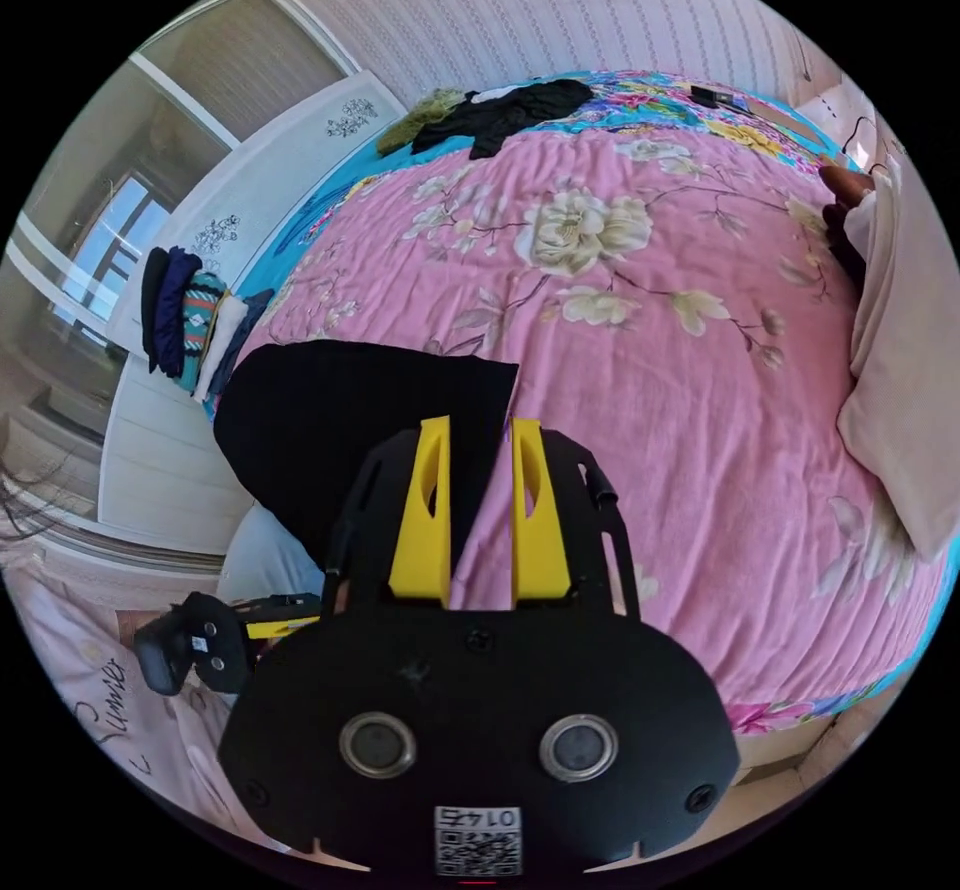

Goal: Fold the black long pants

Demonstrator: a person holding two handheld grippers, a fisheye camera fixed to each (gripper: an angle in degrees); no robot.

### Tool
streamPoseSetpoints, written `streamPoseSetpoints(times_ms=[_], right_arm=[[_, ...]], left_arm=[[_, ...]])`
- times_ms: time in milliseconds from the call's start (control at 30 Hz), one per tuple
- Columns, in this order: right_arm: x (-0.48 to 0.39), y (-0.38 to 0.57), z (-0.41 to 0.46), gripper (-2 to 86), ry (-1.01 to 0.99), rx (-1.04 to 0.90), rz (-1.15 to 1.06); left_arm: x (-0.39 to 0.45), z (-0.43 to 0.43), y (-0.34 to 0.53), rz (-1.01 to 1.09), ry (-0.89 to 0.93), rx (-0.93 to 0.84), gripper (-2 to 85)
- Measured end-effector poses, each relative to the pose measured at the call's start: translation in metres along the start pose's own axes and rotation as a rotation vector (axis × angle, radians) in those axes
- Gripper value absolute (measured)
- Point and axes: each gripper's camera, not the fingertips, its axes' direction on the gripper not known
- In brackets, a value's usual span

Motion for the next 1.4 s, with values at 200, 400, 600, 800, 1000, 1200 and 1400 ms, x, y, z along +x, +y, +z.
streamPoseSetpoints(times_ms=[200, 400, 600, 800, 1000, 1200, 1400], right_arm=[[0.033, -0.013, 0.027, 6.3, -0.068, -0.142, -0.002], [0.082, -0.005, -0.002, 0.5, -0.202, -0.084, 0.052], [0.137, 0.019, -0.075, 0.2, -0.303, 0.088, 0.12], [0.192, 0.057, -0.181, 0.3, -0.206, 0.178, 0.158], [0.226, 0.109, -0.264, 0.4, -0.206, 0.243, 0.249], [0.161, 0.077, -0.249, 0.6, -0.354, 0.225, 0.103], [0.018, -0.004, -0.16, 1.1, -0.465, 0.09, -0.145]], left_arm=[[0.0, -0.011, 0.019, 0.034, -0.026, 0.001, 0.7], [-0.036, -0.065, 0.036, -0.015, 0.083, 0.126, -0.9], [-0.055, -0.11, 0.005, 0.023, 0.152, 0.274, -1.0], [-0.055, -0.141, -0.044, 0.065, 0.305, 0.431, -1.0], [-0.108, -0.164, -0.042, -0.068, 0.472, 0.552, -1.0], [-0.207, -0.205, 0.03, -0.267, 0.408, 0.607, -1.0], [-0.299, -0.241, 0.126, -0.517, 0.144, 0.558, -0.7]])
